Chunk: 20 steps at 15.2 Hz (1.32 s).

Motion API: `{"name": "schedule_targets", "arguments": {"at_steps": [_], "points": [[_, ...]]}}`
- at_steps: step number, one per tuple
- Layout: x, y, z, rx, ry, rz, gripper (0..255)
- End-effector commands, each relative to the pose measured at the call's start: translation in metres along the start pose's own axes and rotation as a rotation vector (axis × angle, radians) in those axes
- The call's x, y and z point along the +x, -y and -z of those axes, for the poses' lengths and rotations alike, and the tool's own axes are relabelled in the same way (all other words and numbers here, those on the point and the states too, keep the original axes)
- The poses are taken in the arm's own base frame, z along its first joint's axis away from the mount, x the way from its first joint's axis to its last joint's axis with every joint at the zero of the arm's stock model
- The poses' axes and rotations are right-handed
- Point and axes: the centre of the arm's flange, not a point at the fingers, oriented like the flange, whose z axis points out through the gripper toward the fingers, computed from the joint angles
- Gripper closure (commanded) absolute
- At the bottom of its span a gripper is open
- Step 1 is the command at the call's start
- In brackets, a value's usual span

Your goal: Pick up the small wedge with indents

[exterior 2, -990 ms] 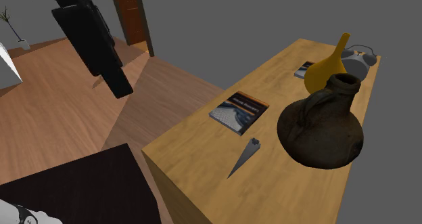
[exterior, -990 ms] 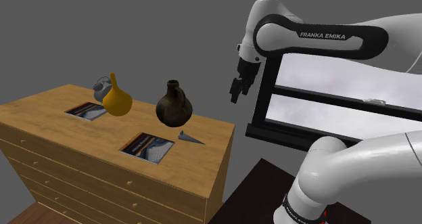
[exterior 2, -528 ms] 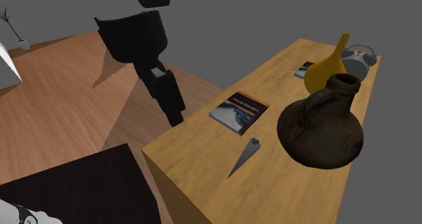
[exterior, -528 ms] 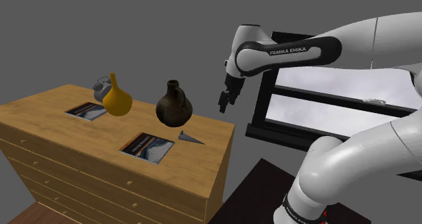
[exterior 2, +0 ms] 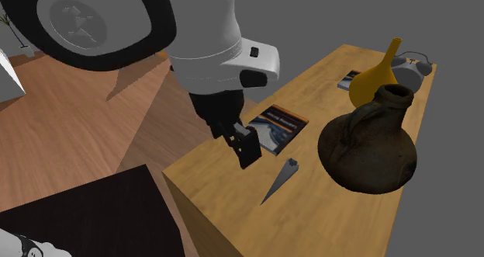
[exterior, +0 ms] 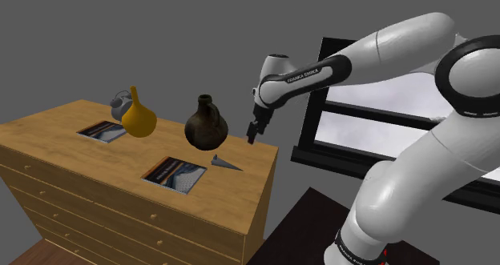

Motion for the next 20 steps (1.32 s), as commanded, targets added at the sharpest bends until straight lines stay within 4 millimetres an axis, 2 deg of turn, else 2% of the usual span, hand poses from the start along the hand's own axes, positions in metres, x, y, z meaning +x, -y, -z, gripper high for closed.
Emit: {"name": "schedule_targets", "arguments": {"at_steps": [1, 16, 20], "points": [[0.013, -0.004, -0.024, 0.006, -0.005, 0.016, 0], [0.107, -0.032, -0.196, 0.064, -0.029, 0.135, 0], [0.109, -0.033, -0.219, 0.067, -0.030, 0.140, 0]]}}
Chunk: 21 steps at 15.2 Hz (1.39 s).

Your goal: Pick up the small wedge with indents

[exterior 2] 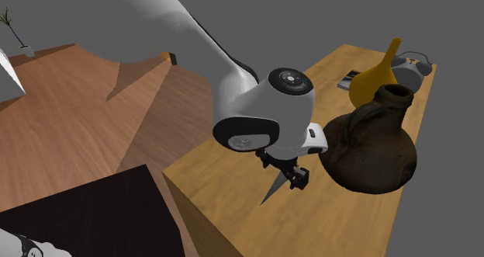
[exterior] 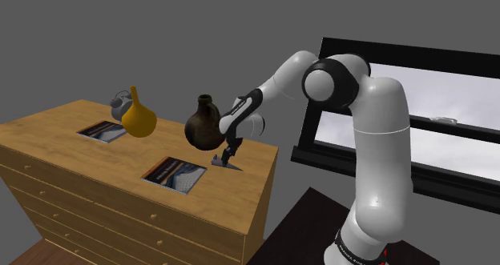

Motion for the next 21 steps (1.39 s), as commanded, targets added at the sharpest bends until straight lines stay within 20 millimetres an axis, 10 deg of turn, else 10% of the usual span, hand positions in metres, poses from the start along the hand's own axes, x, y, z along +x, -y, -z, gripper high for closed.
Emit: {"name": "schedule_targets", "arguments": {"at_steps": [1, 6, 7, 21], "points": [[-0.002, -0.001, -0.011, 0.000, -0.001, 0.001, 0], [-0.005, -0.002, -0.030, 0.000, -0.001, 0.001, 0], [-0.005, -0.002, -0.030, 0.000, -0.001, 0.001, 255], [0.000, -0.001, -0.004, 0.000, -0.001, 0.001, 255]]}}
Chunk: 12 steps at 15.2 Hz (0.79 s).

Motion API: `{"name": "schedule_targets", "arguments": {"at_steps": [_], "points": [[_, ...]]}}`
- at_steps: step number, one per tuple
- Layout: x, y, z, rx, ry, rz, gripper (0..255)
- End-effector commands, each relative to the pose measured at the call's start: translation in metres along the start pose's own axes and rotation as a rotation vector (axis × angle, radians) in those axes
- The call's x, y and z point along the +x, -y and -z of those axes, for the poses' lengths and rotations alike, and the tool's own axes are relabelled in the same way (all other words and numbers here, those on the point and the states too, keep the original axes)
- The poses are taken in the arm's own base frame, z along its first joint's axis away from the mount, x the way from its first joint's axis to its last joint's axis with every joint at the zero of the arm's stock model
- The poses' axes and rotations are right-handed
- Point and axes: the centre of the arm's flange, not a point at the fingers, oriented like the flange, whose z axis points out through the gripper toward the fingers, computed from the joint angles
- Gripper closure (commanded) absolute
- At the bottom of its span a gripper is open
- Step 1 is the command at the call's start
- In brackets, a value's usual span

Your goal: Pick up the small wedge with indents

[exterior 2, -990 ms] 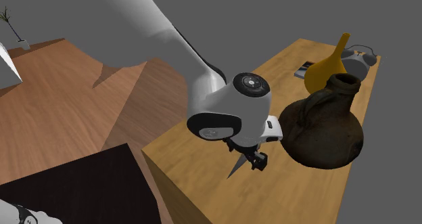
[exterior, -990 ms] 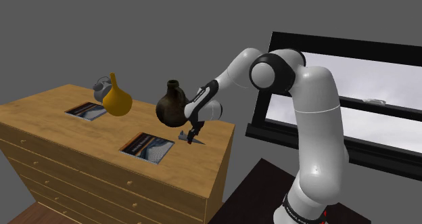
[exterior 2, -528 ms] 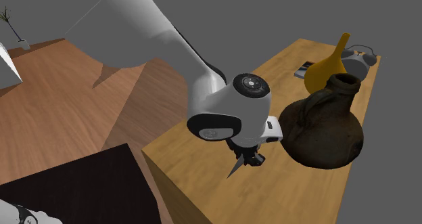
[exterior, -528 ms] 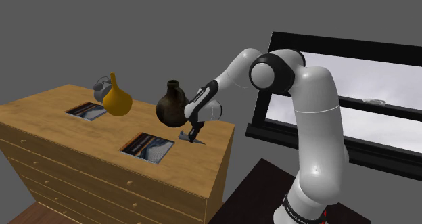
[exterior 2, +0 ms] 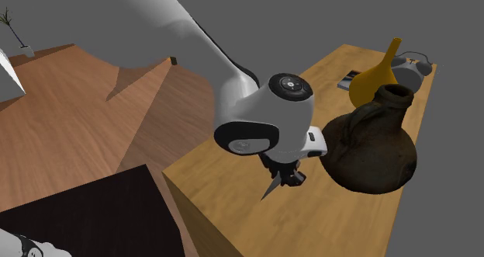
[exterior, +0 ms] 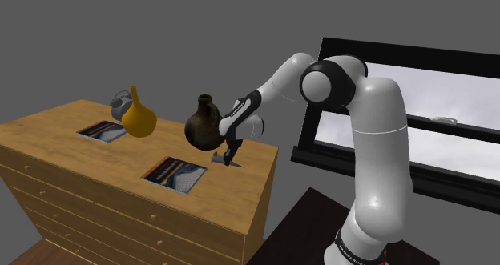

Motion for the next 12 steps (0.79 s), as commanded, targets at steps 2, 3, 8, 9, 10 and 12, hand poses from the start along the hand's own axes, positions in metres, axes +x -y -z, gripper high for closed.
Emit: {"name": "schedule_targets", "arguments": {"at_steps": [2, 3, 8, 9, 10, 12], "points": [[0.003, 0.001, 0.016, 0.000, 0.000, 0.000, 255], [0.004, 0.002, 0.021, 0.000, 0.000, 0.000, 255], [0.009, 0.003, 0.047, 0.000, 0.000, 0.000, 255], [0.009, 0.003, 0.052, 0.000, 0.000, 0.000, 255], [0.010, 0.004, 0.057, 0.000, 0.000, 0.000, 255], [0.011, 0.004, 0.058, 0.000, 0.000, 0.000, 255]]}}
